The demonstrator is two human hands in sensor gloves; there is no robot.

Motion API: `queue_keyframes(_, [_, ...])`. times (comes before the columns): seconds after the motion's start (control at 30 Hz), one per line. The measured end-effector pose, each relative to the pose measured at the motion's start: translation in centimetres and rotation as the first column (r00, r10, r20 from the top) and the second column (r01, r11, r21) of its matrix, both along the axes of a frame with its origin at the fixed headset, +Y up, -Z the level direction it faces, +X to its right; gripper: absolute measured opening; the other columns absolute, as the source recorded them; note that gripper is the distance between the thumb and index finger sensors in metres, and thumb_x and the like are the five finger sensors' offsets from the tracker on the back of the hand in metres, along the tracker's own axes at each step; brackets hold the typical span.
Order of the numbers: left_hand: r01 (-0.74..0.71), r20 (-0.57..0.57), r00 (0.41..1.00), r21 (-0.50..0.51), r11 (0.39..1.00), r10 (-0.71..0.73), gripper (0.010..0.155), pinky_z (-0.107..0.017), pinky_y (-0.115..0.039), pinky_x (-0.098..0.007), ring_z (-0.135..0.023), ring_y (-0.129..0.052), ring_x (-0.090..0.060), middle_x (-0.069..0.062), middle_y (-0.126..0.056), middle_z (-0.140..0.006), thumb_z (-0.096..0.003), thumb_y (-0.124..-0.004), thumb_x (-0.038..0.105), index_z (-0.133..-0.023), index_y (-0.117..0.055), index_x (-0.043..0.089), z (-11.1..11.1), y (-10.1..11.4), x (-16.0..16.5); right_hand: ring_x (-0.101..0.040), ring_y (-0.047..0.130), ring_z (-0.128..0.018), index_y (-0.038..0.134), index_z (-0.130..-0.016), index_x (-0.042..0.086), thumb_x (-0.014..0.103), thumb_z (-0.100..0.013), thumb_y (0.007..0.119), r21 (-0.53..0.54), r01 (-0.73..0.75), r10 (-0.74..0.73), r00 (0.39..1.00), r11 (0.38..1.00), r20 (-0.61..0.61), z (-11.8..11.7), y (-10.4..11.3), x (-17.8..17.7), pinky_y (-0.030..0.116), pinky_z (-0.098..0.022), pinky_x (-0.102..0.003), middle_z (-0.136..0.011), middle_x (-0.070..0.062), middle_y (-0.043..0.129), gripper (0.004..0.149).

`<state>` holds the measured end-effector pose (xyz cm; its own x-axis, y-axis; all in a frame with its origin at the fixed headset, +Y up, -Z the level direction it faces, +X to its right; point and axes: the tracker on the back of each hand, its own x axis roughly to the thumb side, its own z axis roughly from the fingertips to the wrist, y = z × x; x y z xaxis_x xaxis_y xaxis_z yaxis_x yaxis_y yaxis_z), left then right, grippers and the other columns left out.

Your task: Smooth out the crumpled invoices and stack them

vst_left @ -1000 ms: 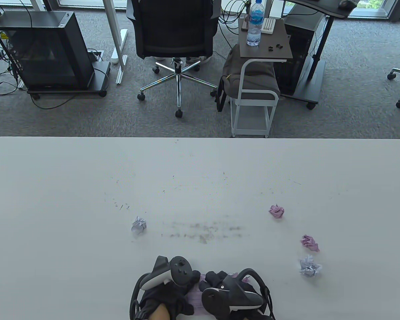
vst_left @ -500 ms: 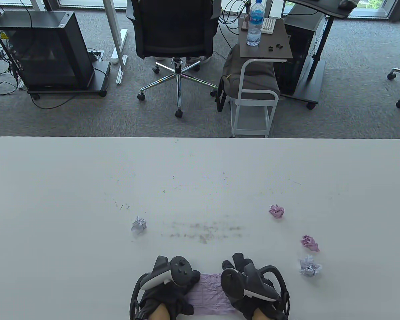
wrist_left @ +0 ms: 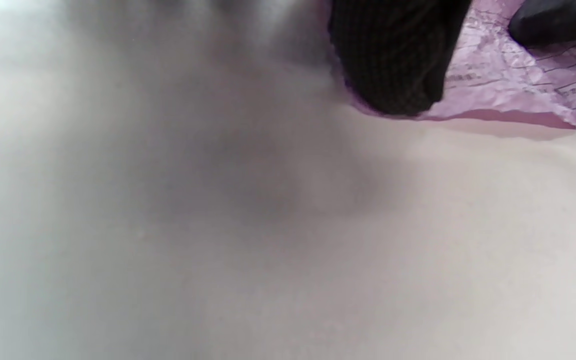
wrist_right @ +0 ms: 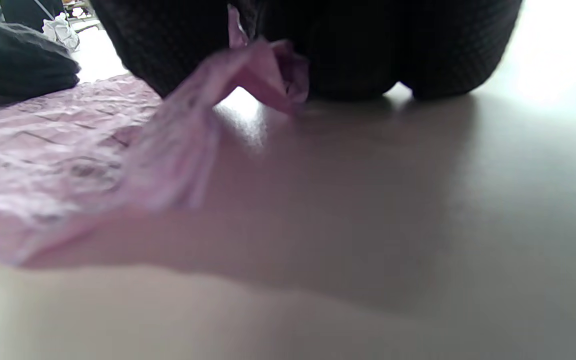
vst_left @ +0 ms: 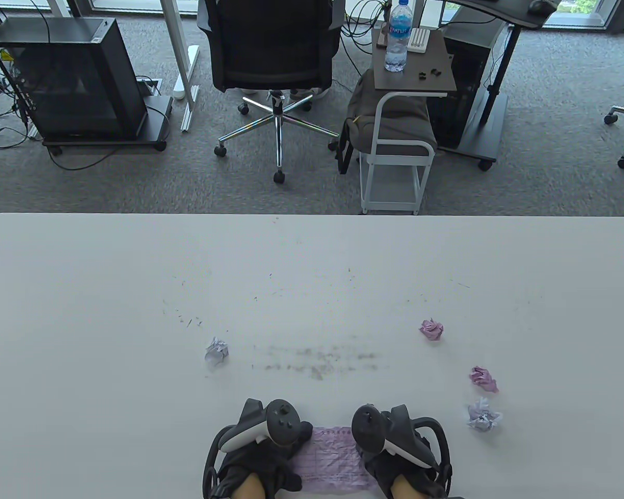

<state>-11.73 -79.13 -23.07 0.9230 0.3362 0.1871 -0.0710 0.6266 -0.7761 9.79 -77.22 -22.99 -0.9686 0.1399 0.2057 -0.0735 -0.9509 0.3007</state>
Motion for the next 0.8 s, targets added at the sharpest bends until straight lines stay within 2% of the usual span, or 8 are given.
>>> queue_keyframes(0.13, [-0.002, -0.001, 1.0, 0.001, 1.0, 0.002, 0.087, -0.061, -0.016, -0.072, -0.091, 0.013, -0.055, -0.01, 0.012, -0.104, -0.0501, -0.086, 0.036, -0.109, -0.022, 0.036, 0.0, 0.0, 0.0, -0.025, 0.087, -0.053, 0.073, -0.089, 0.018, 0.033, -0.048, 0.085, 0.081, 0.03, -0.03, 1.0, 0.996, -0.003, 0.2, 0.2, 0.1, 0.08, -0.045, -0.051, -0.066, -0.004, 0.085, 0.045])
queue_keyframes(0.2, [-0.003, -0.001, 1.0, 0.0, 1.0, 0.003, 0.087, -0.061, -0.016, -0.072, -0.091, 0.013, -0.055, -0.01, 0.012, -0.104, -0.0502, -0.086, 0.036, -0.109, -0.022, 0.036, 0.0, 0.0, 0.0, -0.026, 0.086, -0.056, 0.078, -0.085, 0.022, 0.033, -0.048, 0.085, 0.095, 0.073, -0.074, 0.997, 0.993, 0.006, 0.1, 0.4, 0.3, 0.08, -0.046, -0.052, -0.069, -0.005, 0.084, 0.039])
queue_keyframes(0.33, [-0.005, 0.001, 1.0, -0.001, 1.0, 0.005, 0.087, -0.061, -0.015, -0.072, -0.09, 0.014, -0.055, -0.009, 0.012, -0.104, -0.0504, -0.086, 0.036, -0.109, -0.022, 0.036, 0.0, -0.1, -0.1, -0.042, 0.075, -0.076, 0.077, -0.084, 0.02, 0.032, -0.049, 0.084, 0.068, 0.207, -0.208, 0.978, 0.976, 0.012, -0.1, 1.0, 1.0, 0.075, -0.052, -0.056, -0.096, -0.025, 0.065, 0.038])
queue_keyframes(0.43, [-0.003, 0.002, 1.0, -0.005, 1.0, 0.003, 0.087, -0.061, -0.015, -0.072, -0.09, 0.014, -0.055, -0.009, 0.013, -0.104, -0.0506, -0.086, 0.038, -0.109, -0.021, 0.036, 0.0, -0.1, 0.0, -0.049, 0.075, -0.078, 0.074, -0.086, 0.018, 0.03, -0.051, 0.082, 0.017, 0.326, -0.326, 0.945, 0.945, 0.01, -0.2, 1.2, 1.6, 0.074, -0.052, -0.059, -0.099, -0.035, 0.061, 0.039])
queue_keyframes(0.5, [-0.002, 0.002, 1.0, -0.007, 1.0, 0.002, 0.088, -0.061, -0.015, -0.072, -0.09, 0.015, -0.055, -0.009, 0.013, -0.103, -0.0509, -0.086, 0.039, -0.109, -0.02, 0.036, 0.1, -0.1, 0.0, -0.044, 0.09, -0.068, 0.073, -0.087, 0.017, 0.03, -0.051, 0.081, 0.016, 0.392, -0.393, 0.919, 0.92, 0.021, -0.3, 1.4, 2.0, 0.084, -0.045, -0.055, -0.092, -0.03, 0.077, 0.039])
queue_keyframes(0.53, [0.001, 0.004, 1.0, -0.009, 1.0, -0.001, 0.088, -0.061, -0.014, -0.072, -0.09, 0.015, -0.055, -0.009, 0.014, -0.103, -0.051, -0.085, 0.039, -0.109, -0.019, 0.036, 0.1, -0.1, 0.0, -0.036, 0.098, -0.058, 0.073, -0.087, 0.016, 0.029, -0.051, 0.081, 0.022, 0.411, -0.411, 0.911, 0.911, 0.026, -0.3, 1.4, 2.1, 0.089, -0.039, -0.049, -0.084, -0.025, 0.087, 0.04])
queue_keyframes(0.63, [0.007, 0.005, 1.0, -0.009, 1.0, -0.007, 0.088, -0.061, -0.014, -0.072, -0.09, 0.015, -0.054, -0.009, 0.014, -0.103, -0.0511, -0.085, 0.041, -0.108, -0.018, 0.036, 0.1, -0.1, 0.0, -0.02, 0.101, -0.036, 0.073, -0.086, 0.013, 0.028, -0.05, 0.082, 0.047, 0.428, -0.428, 0.904, 0.903, 0.007, -0.3, 1.7, 2.0, 0.092, -0.026, -0.038, -0.063, -0.015, 0.097, 0.041])
queue_keyframes(0.8, [0.014, 0.003, 1.0, -0.007, 1.0, -0.014, 0.09, -0.061, -0.014, -0.071, -0.09, 0.015, -0.054, -0.008, 0.014, -0.103, -0.0507, -0.085, 0.042, -0.108, -0.016, 0.035, 0.1, -0.1, 0.0, -0.014, 0.098, -0.028, 0.075, -0.085, 0.011, 0.029, -0.049, 0.082, 0.113, 0.388, -0.387, 0.922, 0.915, -0.035, -0.1, 2.8, 1.9, 0.091, -0.021, -0.034, -0.055, -0.011, 0.098, 0.04])
